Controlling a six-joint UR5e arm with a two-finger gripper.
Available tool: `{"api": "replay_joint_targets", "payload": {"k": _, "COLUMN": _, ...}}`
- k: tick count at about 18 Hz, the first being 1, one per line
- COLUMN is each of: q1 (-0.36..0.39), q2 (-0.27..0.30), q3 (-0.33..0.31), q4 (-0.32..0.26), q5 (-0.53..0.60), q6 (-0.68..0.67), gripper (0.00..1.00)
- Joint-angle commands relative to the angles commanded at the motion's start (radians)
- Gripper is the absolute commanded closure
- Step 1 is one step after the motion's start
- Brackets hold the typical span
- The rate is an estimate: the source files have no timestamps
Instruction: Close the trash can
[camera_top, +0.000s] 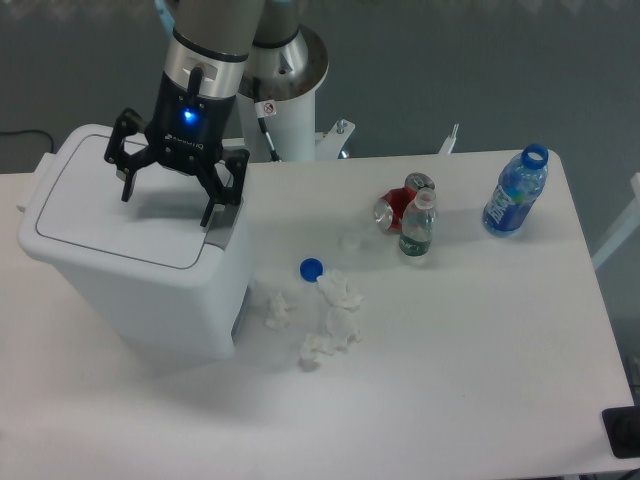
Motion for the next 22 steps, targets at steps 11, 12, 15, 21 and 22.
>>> {"api": "replay_joint_targets", "payload": {"k": 11, "q1": 0.073, "q2": 0.080, "q3": 0.023, "q4": -0.002, "q5": -0.040, "q6": 0.002, "gripper": 0.00}}
{"api": "replay_joint_targets", "payload": {"k": 12, "q1": 0.095, "q2": 0.080, "q3": 0.028, "q4": -0.002, "q5": -0.041, "q6": 0.011, "gripper": 0.00}}
{"api": "replay_joint_targets", "payload": {"k": 15, "q1": 0.167, "q2": 0.080, "q3": 0.034, "q4": -0.003, "q5": -0.041, "q6": 0.090, "gripper": 0.00}}
{"api": "replay_joint_targets", "payload": {"k": 21, "q1": 0.320, "q2": 0.039, "q3": 0.057, "q4": 0.003, "q5": -0.041, "q6": 0.270, "gripper": 0.00}}
{"api": "replay_joint_targets", "payload": {"k": 22, "q1": 0.339, "q2": 0.010, "q3": 0.077, "q4": 0.008, "q5": -0.038, "q6": 0.293, "gripper": 0.00}}
